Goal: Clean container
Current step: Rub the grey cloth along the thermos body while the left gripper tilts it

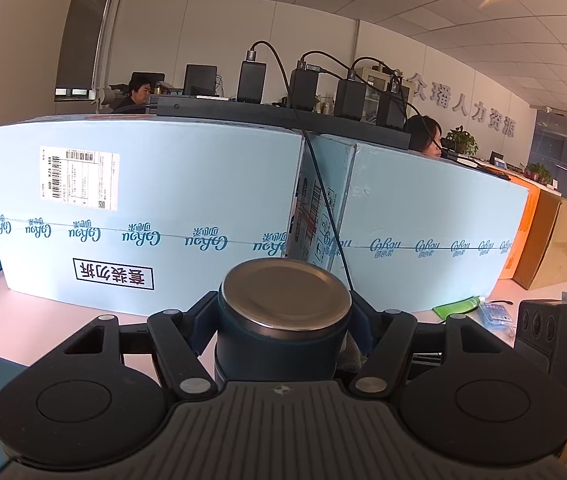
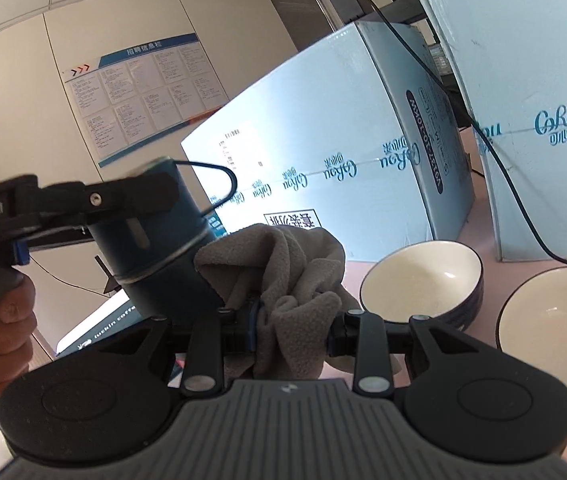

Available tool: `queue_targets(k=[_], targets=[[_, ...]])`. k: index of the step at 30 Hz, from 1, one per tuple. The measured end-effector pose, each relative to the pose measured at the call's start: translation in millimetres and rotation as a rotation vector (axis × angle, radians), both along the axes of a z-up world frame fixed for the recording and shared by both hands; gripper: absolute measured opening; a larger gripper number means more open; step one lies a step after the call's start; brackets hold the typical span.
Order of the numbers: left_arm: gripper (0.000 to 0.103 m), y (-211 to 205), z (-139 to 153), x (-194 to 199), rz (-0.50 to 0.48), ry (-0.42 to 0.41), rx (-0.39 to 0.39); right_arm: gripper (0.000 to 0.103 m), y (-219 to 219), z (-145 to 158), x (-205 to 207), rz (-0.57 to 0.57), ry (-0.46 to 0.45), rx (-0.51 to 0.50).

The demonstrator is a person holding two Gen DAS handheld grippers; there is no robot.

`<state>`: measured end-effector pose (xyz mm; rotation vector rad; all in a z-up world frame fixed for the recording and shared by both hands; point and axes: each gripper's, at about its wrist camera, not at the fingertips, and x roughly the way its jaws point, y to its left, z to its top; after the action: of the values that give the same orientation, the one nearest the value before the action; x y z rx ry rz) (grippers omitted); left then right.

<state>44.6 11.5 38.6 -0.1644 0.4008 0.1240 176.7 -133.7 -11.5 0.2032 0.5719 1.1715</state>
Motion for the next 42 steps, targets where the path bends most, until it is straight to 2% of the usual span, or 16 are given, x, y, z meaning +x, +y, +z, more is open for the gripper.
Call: queue_targets(k=[11,17,30,34,42], targets=[[0.061,-1.7,1.1,2.0,-0.001,0.002,0.0,0.034,5.0,-50.4,-11.9,0.007,0.067,-0.214],[0.061,-1.3,0.4,0.7,0.0,0.004,0.0,0.034,-0.6,-44.4,-13.9,0.002,0.074,-0.179],[0.061,0.4,-2.8,0.0,0.002,0.012,-0.001,0.034,-12.2,11.6,-4.9,-0.011,0.052,0.069],[0.062,-0.3,-3.8,0.6,0.004,0.013,-0.001,0.034,-7.4,4.8,-1.9,-0.009,0.065,0.045],[0.062,0.3,-5.3,-1.2,0.004,0.013,0.0,0.034,-3.5,-38.4,-3.0,-0.018,0.143,-0.078]])
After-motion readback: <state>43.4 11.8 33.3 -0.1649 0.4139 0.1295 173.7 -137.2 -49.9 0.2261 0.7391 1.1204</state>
